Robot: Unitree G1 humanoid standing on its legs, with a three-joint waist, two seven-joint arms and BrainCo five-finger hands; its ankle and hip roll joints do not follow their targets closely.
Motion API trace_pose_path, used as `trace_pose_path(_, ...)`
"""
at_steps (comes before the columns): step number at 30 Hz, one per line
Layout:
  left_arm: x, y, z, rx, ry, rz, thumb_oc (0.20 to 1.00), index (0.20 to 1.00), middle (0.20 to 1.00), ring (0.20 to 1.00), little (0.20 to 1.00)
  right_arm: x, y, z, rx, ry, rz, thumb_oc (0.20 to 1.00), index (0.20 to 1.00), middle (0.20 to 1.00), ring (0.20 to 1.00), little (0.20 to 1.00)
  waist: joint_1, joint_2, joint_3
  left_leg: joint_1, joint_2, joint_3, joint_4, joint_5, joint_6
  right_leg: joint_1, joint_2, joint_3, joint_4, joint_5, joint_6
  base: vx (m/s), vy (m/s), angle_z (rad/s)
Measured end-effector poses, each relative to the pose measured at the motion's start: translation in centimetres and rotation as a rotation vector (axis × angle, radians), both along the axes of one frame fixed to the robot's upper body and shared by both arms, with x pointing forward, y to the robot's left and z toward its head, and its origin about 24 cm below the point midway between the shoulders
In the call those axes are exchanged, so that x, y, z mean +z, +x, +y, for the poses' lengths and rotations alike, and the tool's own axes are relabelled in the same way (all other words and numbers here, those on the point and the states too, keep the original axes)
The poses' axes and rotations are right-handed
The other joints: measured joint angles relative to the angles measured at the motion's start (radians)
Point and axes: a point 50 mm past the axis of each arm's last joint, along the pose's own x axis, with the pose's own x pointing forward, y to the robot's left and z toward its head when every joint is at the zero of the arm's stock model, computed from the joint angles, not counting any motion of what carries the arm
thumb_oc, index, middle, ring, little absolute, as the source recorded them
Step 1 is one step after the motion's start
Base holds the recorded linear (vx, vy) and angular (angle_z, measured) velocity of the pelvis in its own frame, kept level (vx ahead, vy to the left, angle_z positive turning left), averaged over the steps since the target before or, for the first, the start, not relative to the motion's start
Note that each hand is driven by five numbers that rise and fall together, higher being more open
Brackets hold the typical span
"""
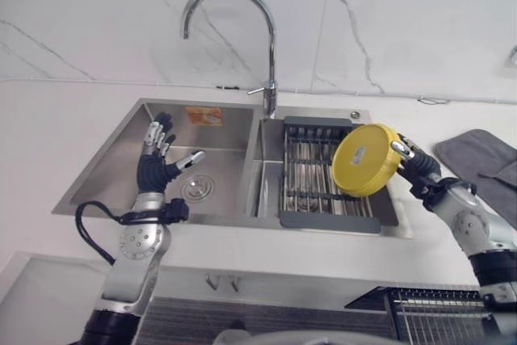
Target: Place the dishes in the dishwasher.
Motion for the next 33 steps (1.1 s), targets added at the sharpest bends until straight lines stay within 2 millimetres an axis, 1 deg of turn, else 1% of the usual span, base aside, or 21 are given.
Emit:
trace_pose_path(17, -0.1, 0.0, 0.0, 0.002, 0.003, 0.010, 1.000, 1.000, 1.000, 1.000, 1.000, -0.3, 0.2, -0.2, -0.004, 0.009, 0.023, 1.000, 1.000, 1.000, 1.000, 1.000, 0.009, 0.003, 0.006, 0.001, -0.003, -0.001, 0.000, 0.000, 0.000, 0.002, 0.000, -0.002, 0.000, -0.001, 0.001, 0.00, 0.000, 0.00)
trace_pose_path(20, -0.1, 0.0, 0.0, 0.002, 0.003, 0.010, 1.000, 1.000, 1.000, 1.000, 1.000, -0.2, 0.3, -0.1, -0.002, 0.011, 0.021, 1.000, 1.000, 1.000, 1.000, 1.000, 0.010, 0.003, 0.006, 0.001, -0.004, -0.001, 0.000, 0.000, 0.000, 0.003, -0.001, -0.003, 0.000, -0.001, 0.001, 0.00, 0.000, 0.00)
trace_pose_path(25, -0.1, 0.0, 0.0, 0.002, 0.003, 0.012, 1.000, 1.000, 1.000, 1.000, 1.000, -0.6, 0.8, 0.0, -0.001, 0.032, 0.059, 1.000, 1.000, 1.000, 1.000, 1.000, 0.015, 0.002, 0.007, 0.001, -0.004, -0.002, 0.000, 0.000, 0.000, 0.003, -0.001, -0.003, 0.000, -0.001, 0.001, 0.00, 0.000, 0.00)
trace_pose_path(28, -0.1, 0.0, 0.1, 0.002, 0.007, 0.014, 1.000, 1.000, 1.000, 1.000, 1.000, -0.3, 1.1, 0.1, 0.013, 0.019, 0.064, 1.000, 1.000, 1.000, 1.000, 1.000, 0.017, 0.003, 0.013, 0.001, -0.004, -0.002, 0.000, 0.000, 0.000, 0.004, -0.001, -0.004, 0.000, -0.001, 0.001, 0.00, 0.000, 0.00)
trace_pose_path(33, 0.0, 0.0, 0.2, 0.001, 0.019, 0.015, 1.000, 1.000, 1.000, 1.000, 1.000, -0.5, 1.2, -0.1, 0.007, 0.020, 0.082, 1.000, 1.000, 1.000, 1.000, 1.000, 0.023, 0.002, 0.014, 0.002, -0.005, -0.003, 0.000, 0.000, 0.000, 0.005, -0.001, -0.004, 0.000, -0.001, 0.001, 0.00, 0.000, 0.00)
